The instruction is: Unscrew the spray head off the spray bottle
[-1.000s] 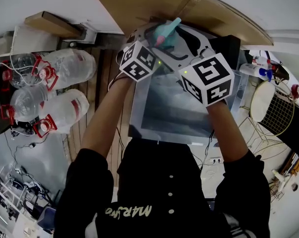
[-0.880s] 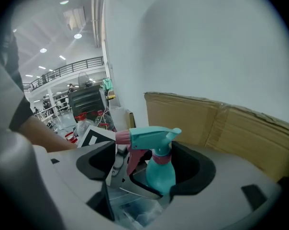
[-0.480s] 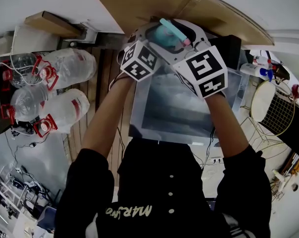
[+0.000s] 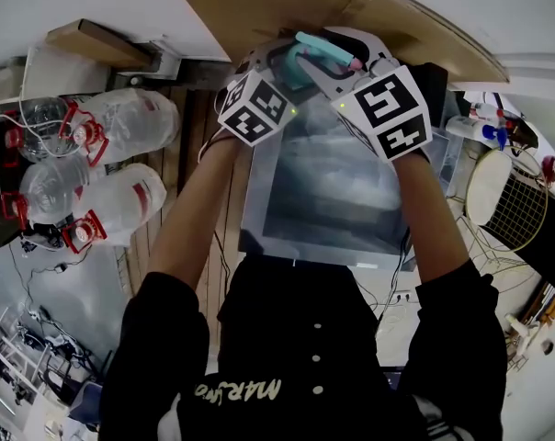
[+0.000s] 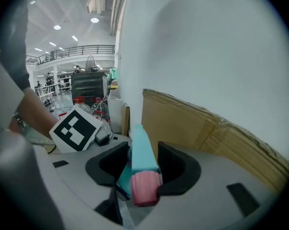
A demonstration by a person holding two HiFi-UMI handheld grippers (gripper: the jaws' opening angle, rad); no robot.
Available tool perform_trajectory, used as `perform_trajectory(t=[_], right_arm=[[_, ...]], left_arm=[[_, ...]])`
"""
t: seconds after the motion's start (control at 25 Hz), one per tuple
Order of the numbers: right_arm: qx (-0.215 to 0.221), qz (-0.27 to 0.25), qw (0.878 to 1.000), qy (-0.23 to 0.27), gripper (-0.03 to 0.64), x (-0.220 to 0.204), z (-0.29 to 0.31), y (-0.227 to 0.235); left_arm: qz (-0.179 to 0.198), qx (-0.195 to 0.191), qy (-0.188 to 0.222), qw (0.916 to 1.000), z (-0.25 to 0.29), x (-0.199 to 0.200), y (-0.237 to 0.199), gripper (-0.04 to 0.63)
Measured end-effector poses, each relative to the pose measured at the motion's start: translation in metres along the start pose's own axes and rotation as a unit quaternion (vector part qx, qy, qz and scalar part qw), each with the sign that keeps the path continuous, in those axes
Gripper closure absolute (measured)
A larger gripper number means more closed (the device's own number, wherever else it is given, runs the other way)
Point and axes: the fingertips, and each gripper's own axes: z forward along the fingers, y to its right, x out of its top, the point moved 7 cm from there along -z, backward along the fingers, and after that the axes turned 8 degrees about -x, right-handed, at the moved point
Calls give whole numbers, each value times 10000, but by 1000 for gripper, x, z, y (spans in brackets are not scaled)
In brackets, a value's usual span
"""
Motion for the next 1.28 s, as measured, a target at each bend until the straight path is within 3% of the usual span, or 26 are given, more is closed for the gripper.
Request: perform_trajectory(t=[0.24, 0.4, 0.88, 1.28], right_arm=[[82, -18, 9999, 63, 398, -7, 2, 0], [277, -52, 9996, 79, 456, -6, 3, -3], [533, -79, 9985, 51, 459, -5, 2, -2], [888, -431, 9951, 44, 459, 0, 5, -1]], left_arm=[[21, -32, 7, 10000, 0, 0, 0, 199], [35, -57, -14, 10000, -1, 0, -1, 199], [106, -175, 33, 9998, 0, 0, 0, 199], [342, -615, 12, 9975, -4, -1, -7, 199]])
